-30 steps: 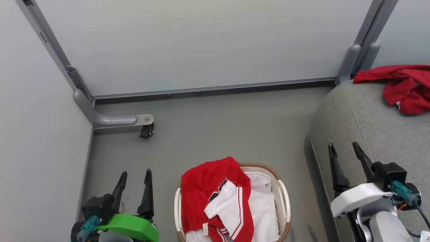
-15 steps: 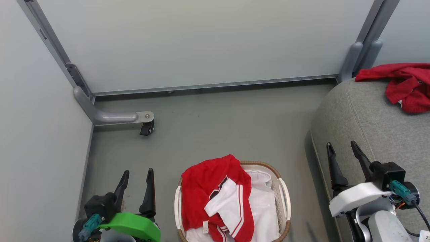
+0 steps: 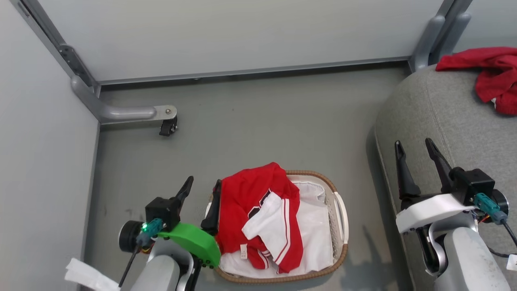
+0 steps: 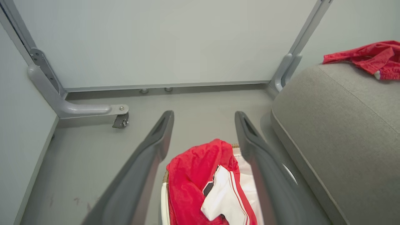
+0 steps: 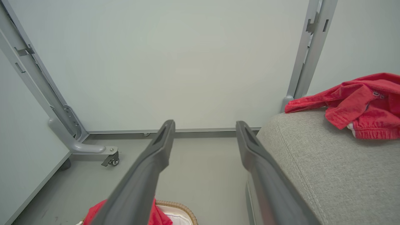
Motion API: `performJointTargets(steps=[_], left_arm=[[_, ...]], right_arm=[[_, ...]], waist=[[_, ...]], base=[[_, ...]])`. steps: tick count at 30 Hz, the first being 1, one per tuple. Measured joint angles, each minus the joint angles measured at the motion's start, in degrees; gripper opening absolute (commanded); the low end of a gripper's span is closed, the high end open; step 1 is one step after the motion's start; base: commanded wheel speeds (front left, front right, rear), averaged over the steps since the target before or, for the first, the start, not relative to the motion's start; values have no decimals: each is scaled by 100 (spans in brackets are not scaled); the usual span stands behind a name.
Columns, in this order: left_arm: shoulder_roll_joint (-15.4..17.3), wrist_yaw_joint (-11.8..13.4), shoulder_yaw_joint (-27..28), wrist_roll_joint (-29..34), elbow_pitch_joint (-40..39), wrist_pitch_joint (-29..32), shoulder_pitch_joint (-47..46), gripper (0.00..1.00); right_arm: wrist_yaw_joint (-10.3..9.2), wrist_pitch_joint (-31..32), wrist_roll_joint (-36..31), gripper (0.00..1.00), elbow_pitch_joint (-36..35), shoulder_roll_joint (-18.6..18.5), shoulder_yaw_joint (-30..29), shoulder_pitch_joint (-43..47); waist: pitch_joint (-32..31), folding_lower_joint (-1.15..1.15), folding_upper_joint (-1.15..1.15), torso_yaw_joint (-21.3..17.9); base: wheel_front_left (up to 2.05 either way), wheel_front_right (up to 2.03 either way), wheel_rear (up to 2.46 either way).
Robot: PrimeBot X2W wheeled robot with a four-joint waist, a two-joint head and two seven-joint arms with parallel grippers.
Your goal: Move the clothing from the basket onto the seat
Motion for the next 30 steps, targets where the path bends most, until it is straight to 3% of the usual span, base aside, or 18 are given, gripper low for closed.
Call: performJointTargets(steps=[14,30], left_arm=[[-15,0,-1816,-130,1954,0,-1471,100],[-18,-1,-3005,-491,3204,23,-2479,100]], right_arm=[[0,0,-64,100,-439,-2,-3,-759],[0,0,248,100,-799,-2,212,-1424]], waist=[[1248,0,0,-294],[2793,1,0,-845]], base=[[0,0,0],[0,0,0]])
